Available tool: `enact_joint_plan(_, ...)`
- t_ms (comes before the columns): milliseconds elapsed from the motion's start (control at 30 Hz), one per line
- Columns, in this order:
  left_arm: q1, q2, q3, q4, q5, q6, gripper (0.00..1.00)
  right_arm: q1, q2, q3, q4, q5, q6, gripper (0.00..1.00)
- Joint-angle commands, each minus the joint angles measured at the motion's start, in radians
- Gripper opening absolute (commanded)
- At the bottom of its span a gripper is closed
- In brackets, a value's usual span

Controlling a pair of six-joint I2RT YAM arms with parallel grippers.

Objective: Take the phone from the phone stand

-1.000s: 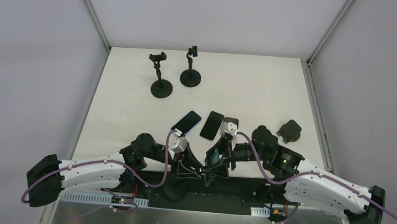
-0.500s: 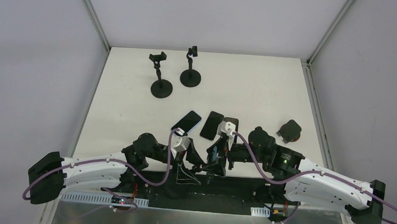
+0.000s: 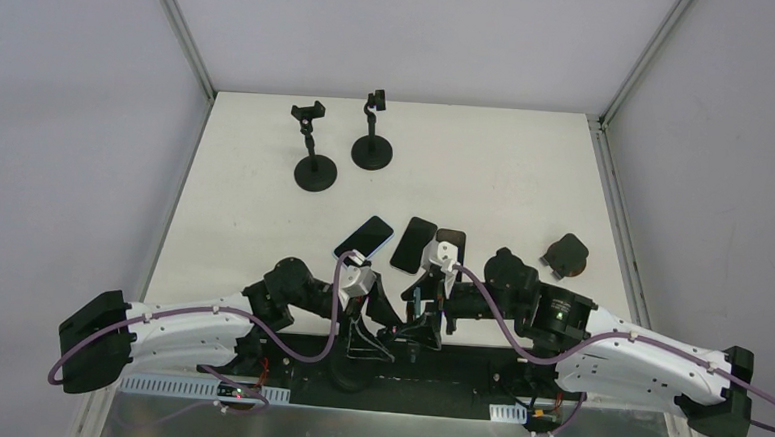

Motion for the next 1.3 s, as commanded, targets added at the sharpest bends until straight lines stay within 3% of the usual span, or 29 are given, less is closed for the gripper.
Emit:
enact_joint_plan(0,-0.021,0.007,0.043,0.077,-0.013,0.016,0.64,0.029,-0.014,0.083,0.239,0.023,0.019,0.0)
enact_joint_plan(200,-0.022,-0.005,0.029,0.072,-0.122,0.051,0.7,0.053,-0.008,0.102,0.245,0.028,0.027,0.0)
enact_joint_plan(367,-0.021,-0.052,0.006,0.041,-0.252,0.086,0.67,0.065,-0.004,0.099,0.237,0.042,0.028,0.0)
enact_joint_plan(600,-0.021,-0.051,0.038,-0.029,-0.236,0.118,0.41,0.075,-0.01,0.079,0.259,0.08,0.045,0.0)
enact_joint_plan(700,-0.021,-0.033,0.06,-0.038,-0.194,0.119,0.04,0.075,-0.014,0.073,0.257,0.1,0.054,0.0)
enact_joint_plan(833,-0.021,-0.066,0.099,-0.123,-0.205,0.158,0.0,0.077,-0.012,0.103,0.199,0.18,0.054,0.01)
enact_joint_plan(1033,-0.022,-0.2,0.26,-0.61,-0.373,0.431,0.0,0.077,0.005,0.231,0.01,0.241,0.019,0.61)
enact_joint_plan(1133,-0.02,-0.231,0.287,-0.725,-0.498,0.514,0.0,0.077,0.008,0.28,-0.023,0.313,0.043,0.94)
enact_joint_plan(1167,-0.02,-0.24,0.286,-0.74,-0.533,0.534,0.0,0.077,0.005,0.295,-0.038,0.366,0.055,0.99)
enact_joint_plan(1267,-0.021,-0.248,0.278,-0.783,-0.644,0.591,0.0,0.077,-0.01,0.324,-0.073,0.467,0.107,0.99)
